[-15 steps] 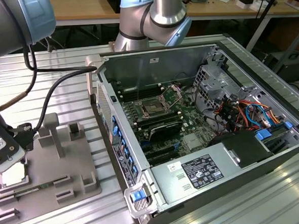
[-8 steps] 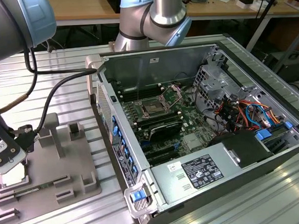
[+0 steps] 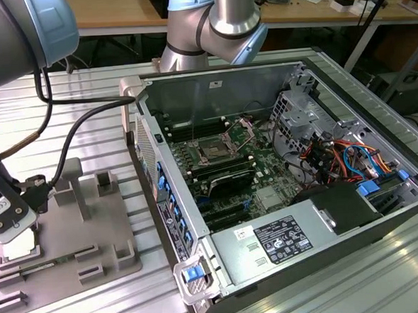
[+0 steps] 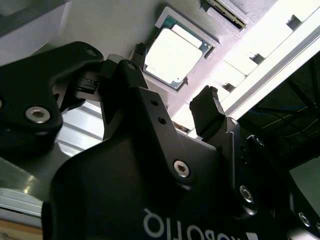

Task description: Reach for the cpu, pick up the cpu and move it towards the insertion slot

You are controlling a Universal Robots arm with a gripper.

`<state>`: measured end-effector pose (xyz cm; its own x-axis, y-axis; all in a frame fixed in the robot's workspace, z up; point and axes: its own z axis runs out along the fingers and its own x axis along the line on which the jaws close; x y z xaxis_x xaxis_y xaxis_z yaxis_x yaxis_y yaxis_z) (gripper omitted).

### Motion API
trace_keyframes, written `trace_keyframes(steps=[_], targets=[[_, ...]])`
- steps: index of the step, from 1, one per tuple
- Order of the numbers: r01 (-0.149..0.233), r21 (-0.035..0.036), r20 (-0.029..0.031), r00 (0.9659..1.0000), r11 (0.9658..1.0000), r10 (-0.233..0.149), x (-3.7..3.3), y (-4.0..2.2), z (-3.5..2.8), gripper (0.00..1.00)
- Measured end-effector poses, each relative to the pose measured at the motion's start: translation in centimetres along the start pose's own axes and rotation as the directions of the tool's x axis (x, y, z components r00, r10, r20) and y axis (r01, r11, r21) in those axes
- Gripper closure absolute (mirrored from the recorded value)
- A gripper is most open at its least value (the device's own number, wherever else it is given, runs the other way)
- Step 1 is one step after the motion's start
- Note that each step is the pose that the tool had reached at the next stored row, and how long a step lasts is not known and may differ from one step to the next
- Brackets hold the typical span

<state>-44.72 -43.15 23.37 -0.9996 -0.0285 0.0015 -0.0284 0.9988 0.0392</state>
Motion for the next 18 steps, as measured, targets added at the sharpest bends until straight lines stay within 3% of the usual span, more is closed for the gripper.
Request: trace_keyframes(steps=[10, 11, 18], targets=[[-0.011, 0.0014, -0.0005, 0.9999, 0.9999, 0.011, -0.03, -0.11, 2.05, 0.36], [-0.012, 0.0015, -0.0006, 0.9999, 0.9999, 0.012, -0.03, -0.11, 2.31, 0.29], [-0.012, 0.0014, -0.002, 0.9999, 0.9999, 0.012, 0.2, -0.08, 3.31, 0.29]])
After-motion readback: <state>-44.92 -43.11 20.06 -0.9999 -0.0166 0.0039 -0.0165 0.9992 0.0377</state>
